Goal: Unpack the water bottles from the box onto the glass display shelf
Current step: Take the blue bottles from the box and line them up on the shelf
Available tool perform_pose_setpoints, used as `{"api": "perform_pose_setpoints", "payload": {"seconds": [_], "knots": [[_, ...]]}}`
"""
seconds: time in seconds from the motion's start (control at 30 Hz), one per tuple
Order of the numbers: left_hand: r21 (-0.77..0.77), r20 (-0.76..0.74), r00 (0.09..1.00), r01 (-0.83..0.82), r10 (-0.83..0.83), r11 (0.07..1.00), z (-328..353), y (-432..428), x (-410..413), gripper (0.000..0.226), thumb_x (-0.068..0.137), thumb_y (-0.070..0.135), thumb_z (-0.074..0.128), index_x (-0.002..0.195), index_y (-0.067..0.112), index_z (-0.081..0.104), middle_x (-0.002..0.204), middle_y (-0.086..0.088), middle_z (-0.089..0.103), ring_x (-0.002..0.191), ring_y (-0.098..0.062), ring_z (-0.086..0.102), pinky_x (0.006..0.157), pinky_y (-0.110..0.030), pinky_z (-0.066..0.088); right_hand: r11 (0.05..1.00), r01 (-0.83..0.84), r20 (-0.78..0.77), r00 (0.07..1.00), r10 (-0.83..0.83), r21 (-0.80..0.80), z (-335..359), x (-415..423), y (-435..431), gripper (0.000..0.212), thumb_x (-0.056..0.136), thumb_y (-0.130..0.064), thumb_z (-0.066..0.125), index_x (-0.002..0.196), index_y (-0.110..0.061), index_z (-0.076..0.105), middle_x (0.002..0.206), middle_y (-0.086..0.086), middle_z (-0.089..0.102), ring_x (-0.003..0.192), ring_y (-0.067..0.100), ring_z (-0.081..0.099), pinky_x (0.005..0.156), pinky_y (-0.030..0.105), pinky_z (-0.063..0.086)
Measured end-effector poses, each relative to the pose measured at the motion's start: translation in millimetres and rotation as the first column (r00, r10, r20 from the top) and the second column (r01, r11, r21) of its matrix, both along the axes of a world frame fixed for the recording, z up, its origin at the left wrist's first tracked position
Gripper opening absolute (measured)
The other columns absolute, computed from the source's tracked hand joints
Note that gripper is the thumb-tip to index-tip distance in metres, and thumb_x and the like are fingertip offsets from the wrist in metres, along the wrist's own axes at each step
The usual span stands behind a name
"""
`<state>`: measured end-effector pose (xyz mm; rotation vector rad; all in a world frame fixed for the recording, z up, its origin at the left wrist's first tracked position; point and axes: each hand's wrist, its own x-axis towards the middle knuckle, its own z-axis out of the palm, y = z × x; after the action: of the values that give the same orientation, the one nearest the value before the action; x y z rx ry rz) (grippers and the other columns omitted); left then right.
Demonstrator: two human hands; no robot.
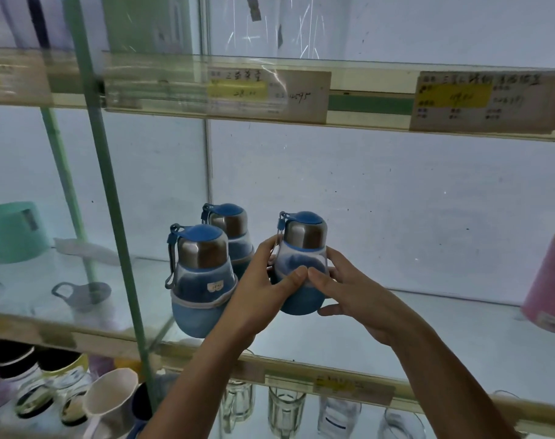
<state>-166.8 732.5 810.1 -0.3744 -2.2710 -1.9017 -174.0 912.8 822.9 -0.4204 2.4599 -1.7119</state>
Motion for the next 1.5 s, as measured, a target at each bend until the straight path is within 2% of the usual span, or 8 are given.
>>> {"api": "perform_pose_setpoints", "payload": {"seconds": [0.3,0.87,0.97,1.07,1.2,1.27,1.37,1.5], "knots": [[-0.020,0.012,1.000,0.014,-0.014,1.000,-1,-1,-2,0.056,0.096,0.028,0.066,0.139,0.047,0.035,0.138,0.016,0.055,0.124,-0.003,0.053,0.087,-0.013,0.047,0.996,0.045,-0.040,0.998,-0.042,0.079,-6,-5,-2,0.061,0.101,-0.047,0.057,0.154,-0.045,0.028,0.154,-0.007,0.048,0.132,0.017,0.055,0.096,0.034,0.058],[-0.120,-0.019,0.997,-0.082,0.081,0.989,-8,4,3,0.069,0.101,0.030,0.057,0.158,0.033,0.018,0.157,0.005,0.041,0.138,-0.011,0.045,0.098,-0.021,0.039,0.982,0.097,-0.098,0.992,-0.082,0.162,-19,-3,-5,0.071,0.098,-0.035,0.068,0.154,-0.042,0.025,0.134,-0.015,0.053,0.116,0.007,0.060,0.088,0.019,0.052],[-0.172,-0.027,0.992,-0.127,0.124,0.977,-11,6,1,0.069,0.102,0.038,0.055,0.159,0.028,0.018,0.159,0.003,0.039,0.144,-0.019,0.042,0.112,-0.033,0.040,0.975,0.126,-0.135,0.985,-0.102,0.182,-20,-3,-8,0.071,0.098,-0.030,0.069,0.154,-0.042,0.026,0.130,-0.017,0.053,0.114,0.006,0.060,0.081,0.012,0.047],[-0.239,-0.053,0.984,-0.177,0.170,0.955,-14,8,0,0.072,0.102,0.043,0.051,0.160,0.026,0.011,0.158,-0.003,0.041,0.145,-0.024,0.042,0.116,-0.048,0.041,0.968,0.162,-0.175,0.976,-0.129,0.190,-20,-5,-12,0.070,0.097,-0.032,0.070,0.153,-0.041,0.029,0.136,-0.015,0.056,0.119,0.009,0.061,0.084,0.014,0.048],[-0.311,-0.044,0.979,-0.204,0.201,0.928,-14,11,6,0.086,0.103,0.036,0.051,0.160,0.026,-0.013,0.145,-0.004,0.055,0.114,-0.016,0.060,0.092,-0.030,0.049,0.955,0.198,-0.210,0.966,-0.152,0.220,-19,-6,-18,0.069,0.098,-0.033,0.069,0.153,-0.039,0.028,0.140,-0.011,0.056,0.120,0.013,0.063,0.090,0.020,0.050],[-0.329,-0.060,0.978,-0.207,0.198,0.921,-15,10,10,0.091,0.102,0.036,0.053,0.159,0.028,-0.017,0.147,-0.004,0.054,0.117,-0.017,0.061,0.096,-0.034,0.051,0.947,0.220,-0.212,0.962,-0.171,0.233,-18,-6,-20,0.069,0.098,-0.030,0.068,0.153,-0.036,0.027,0.142,-0.006,0.058,0.118,0.016,0.064,0.095,0.028,0.053],[-0.341,-0.109,0.973,-0.229,0.203,0.912,-13,7,16,0.089,0.100,0.035,0.057,0.159,0.028,-0.009,0.157,-0.003,0.043,0.135,-0.022,0.052,0.107,-0.037,0.045,0.939,0.241,-0.200,0.960,-0.195,0.246,-15,-7,-22,0.068,0.097,-0.026,0.069,0.152,-0.030,0.027,0.141,-0.002,0.059,0.116,0.019,0.066,0.100,0.037,0.055],[-0.319,-0.152,0.962,-0.264,0.225,0.911,-13,4,19,0.062,0.098,0.035,0.060,0.143,0.027,0.019,0.142,-0.006,0.055,0.114,-0.017,0.059,0.098,-0.032,0.050,0.935,0.242,-0.194,0.961,-0.196,0.259,-14,-9,-25,0.066,0.097,-0.025,0.069,0.149,-0.028,0.030,0.137,0.000,0.061,0.113,0.019,0.066,0.100,0.039,0.056]]}}
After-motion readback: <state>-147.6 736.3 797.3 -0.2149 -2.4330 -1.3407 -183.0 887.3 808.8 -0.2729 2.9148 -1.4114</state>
